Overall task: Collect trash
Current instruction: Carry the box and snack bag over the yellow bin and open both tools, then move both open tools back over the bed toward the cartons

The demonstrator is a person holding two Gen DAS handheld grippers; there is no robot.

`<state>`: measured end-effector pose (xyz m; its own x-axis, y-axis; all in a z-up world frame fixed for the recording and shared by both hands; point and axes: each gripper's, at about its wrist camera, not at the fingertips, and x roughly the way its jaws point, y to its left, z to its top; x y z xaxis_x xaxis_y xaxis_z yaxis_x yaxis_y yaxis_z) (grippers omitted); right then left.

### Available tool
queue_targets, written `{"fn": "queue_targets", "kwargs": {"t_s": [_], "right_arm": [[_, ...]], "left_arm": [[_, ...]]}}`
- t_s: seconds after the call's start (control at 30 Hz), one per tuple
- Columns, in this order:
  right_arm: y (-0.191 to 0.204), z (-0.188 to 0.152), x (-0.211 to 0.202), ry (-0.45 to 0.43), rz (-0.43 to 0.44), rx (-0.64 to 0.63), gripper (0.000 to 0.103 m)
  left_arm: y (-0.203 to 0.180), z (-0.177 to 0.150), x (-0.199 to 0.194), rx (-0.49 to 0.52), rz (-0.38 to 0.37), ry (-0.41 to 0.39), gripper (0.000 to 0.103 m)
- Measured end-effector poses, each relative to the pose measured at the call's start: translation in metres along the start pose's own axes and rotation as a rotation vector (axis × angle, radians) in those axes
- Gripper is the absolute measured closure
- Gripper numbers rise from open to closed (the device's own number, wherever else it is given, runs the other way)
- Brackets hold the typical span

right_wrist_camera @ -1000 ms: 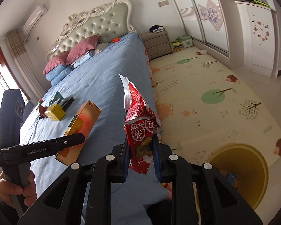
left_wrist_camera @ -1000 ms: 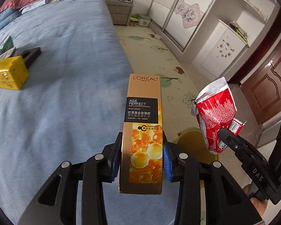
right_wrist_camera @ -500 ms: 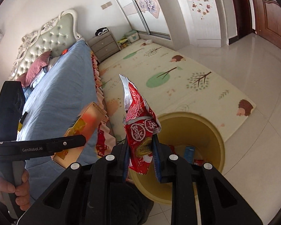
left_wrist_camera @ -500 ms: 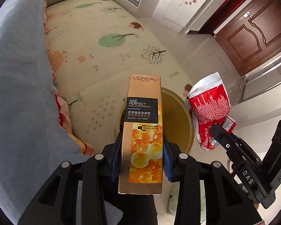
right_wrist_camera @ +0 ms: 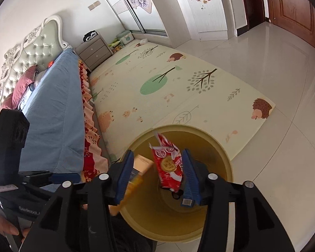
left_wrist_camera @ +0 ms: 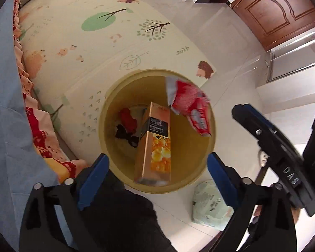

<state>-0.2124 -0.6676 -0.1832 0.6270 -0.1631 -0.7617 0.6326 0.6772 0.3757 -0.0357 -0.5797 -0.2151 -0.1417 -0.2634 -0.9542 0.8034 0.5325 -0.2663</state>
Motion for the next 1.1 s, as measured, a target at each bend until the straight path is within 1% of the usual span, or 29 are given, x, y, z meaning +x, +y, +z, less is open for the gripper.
{"fn": "queue_targets", "kwargs": {"t_s": [0.03,0.13,0.17,0.27,0.4,0.57,0.77,0.9,1.03,1.1], "right_arm": [[-0.003,0.0,-0.001,-0.002,0.001,0.004,0.053],[-0.008,-0.001,-0.003,-0.004,0.001,0.02,0.053],[-0.01,-0.003,-0.003,-0.003,-0.005,0.022,0.053],[-0.011,-0.006,-0.005,0.01,-0.01,0.022,0.053],[-0.007,-0.008,-0.014,0.009,-0.015,0.017,0.053],[0.011,-0.004,-0.034,-0.023,0.002,-0.006,0.053],[0.06,0.005,-0.057,-0.067,0.055,-0.102,0.053],[0.104,0.01,-0.062,-0.08,0.112,-0.175,0.053],[0.16,0.012,-0.062,-0.076,0.197,-0.263,0.053],[0.194,0.008,-0.06,-0.068,0.239,-0.324,0.053]], "left_arm": [[-0.002,-0.001,0.003,0.021,0.04,0.009,0.008],[-0.001,-0.002,0.011,0.043,0.077,0.043,0.008],[-0.001,-0.003,0.011,0.039,0.085,0.048,0.008],[0.0,-0.006,0.007,0.044,0.069,0.043,0.008],[-0.005,-0.008,-0.012,0.074,0.078,-0.018,0.008],[-0.007,-0.017,-0.048,0.099,0.06,-0.096,0.008],[0.015,-0.037,-0.095,0.071,0.055,-0.181,0.008],[0.048,-0.058,-0.13,0.015,0.062,-0.249,0.008],[0.087,-0.085,-0.166,-0.046,0.12,-0.333,0.008],[0.111,-0.1,-0.183,-0.092,0.147,-0.366,0.008]]}}
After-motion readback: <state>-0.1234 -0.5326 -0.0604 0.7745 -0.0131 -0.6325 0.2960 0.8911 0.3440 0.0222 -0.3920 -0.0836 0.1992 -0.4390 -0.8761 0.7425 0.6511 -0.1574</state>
